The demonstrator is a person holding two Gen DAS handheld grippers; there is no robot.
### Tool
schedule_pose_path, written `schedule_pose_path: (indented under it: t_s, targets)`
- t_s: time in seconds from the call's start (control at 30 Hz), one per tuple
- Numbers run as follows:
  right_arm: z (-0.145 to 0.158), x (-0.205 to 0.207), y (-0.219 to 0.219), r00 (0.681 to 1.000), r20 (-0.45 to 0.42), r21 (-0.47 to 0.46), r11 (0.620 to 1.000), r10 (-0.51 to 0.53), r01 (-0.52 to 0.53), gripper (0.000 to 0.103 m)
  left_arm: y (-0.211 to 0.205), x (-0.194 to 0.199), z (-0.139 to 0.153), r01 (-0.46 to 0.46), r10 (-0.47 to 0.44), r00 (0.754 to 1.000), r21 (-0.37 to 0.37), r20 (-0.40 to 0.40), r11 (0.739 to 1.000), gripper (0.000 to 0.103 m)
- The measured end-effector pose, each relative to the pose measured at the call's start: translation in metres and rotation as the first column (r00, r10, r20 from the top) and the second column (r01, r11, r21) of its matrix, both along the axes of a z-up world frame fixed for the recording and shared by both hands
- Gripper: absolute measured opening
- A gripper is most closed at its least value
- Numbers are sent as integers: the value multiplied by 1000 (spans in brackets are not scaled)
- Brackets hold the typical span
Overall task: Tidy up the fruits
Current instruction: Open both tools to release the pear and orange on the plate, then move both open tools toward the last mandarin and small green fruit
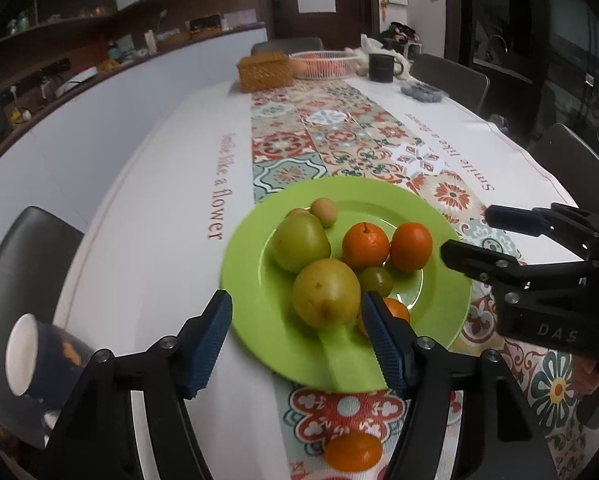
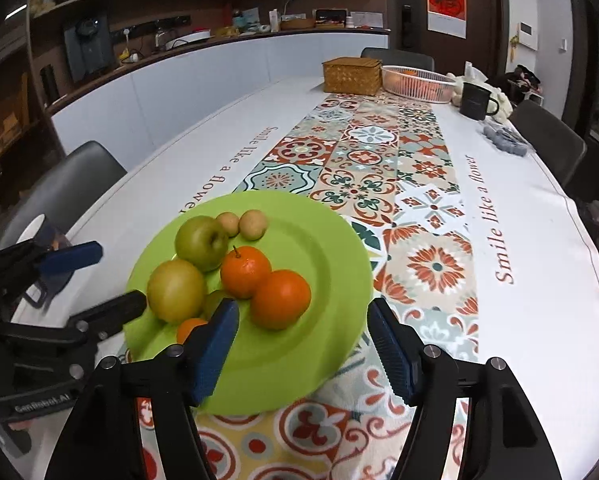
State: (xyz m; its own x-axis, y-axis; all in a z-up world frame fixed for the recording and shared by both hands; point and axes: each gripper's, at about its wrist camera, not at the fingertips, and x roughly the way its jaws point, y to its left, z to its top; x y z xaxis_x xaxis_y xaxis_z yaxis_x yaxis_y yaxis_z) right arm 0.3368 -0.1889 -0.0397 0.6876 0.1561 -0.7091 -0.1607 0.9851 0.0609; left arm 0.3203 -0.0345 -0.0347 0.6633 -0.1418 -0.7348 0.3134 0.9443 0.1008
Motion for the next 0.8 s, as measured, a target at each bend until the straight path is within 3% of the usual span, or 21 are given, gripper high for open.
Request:
schedule_pose_path:
  t_s: [0.47, 0.8]
  targets:
    - [37, -80, 9, 995, 97, -9, 1000, 25, -24, 68, 14, -76, 41, -70, 68, 991, 13, 111, 997, 77]
    - [43, -131, 27, 992, 104, -4, 997, 76, -76, 68, 28, -130, 48, -108, 103, 985, 26, 135, 994, 79]
